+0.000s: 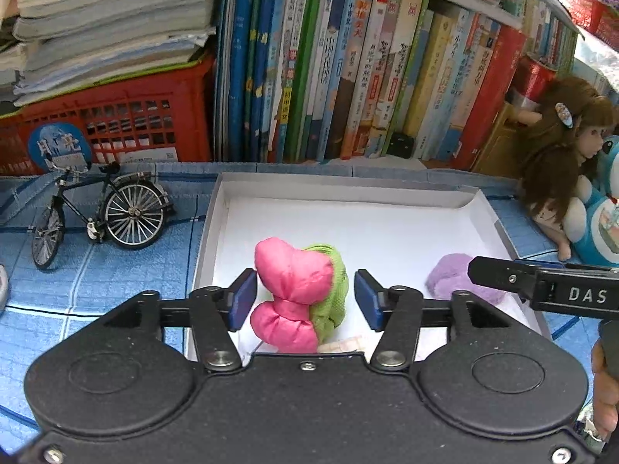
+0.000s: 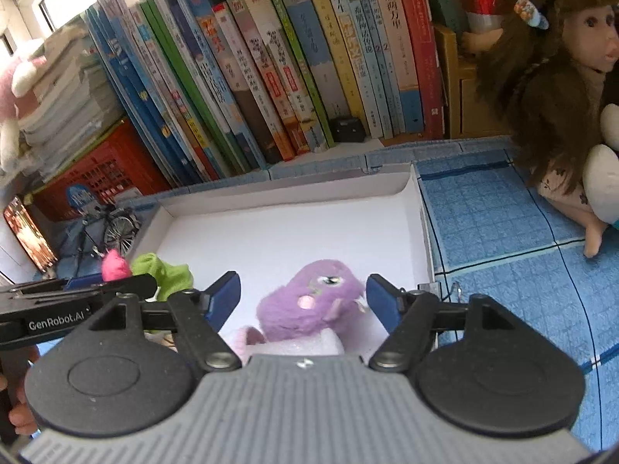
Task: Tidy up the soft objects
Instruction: 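Open the left tool to drop the pink plush while the right tool releases the purple plush in the tray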
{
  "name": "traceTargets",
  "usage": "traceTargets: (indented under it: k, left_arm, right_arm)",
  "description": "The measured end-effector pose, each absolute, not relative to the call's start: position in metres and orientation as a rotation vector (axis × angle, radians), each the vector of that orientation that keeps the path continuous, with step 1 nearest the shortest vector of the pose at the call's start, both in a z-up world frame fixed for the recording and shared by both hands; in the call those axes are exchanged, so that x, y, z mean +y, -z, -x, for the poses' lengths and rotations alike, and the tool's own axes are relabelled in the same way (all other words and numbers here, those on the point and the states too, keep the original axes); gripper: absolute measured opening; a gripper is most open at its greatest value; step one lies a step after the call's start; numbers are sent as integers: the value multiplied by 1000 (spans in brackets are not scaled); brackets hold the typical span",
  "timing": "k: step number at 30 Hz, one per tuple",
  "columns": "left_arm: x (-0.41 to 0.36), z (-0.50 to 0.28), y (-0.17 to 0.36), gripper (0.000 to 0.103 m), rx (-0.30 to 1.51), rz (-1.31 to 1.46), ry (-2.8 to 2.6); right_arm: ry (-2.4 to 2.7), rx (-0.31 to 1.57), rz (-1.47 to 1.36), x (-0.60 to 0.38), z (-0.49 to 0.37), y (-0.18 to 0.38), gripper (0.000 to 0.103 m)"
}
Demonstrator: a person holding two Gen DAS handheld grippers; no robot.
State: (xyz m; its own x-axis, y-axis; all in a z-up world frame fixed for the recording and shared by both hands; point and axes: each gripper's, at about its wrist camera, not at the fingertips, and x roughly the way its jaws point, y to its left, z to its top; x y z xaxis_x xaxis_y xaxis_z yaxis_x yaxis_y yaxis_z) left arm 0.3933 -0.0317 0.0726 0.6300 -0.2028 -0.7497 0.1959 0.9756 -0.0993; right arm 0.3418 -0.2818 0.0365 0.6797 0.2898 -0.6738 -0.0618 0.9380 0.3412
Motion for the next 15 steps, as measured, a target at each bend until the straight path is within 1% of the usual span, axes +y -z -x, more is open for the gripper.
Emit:
traceTargets:
  k: [4,6,15]
  left_arm:
    - [-30,-379,-86,70,827,-6,231]
    - [-28,-370,-94,73,809,-8,235]
    - [-21,-330,-124,77,742,7,263]
  right_arm:
    - [-210,774,-302,-284,-329,-48,85]
    - [-219,756,-299,-285,-321,-55,86]
    - [-260,663,-252,-286,-274,-85,91]
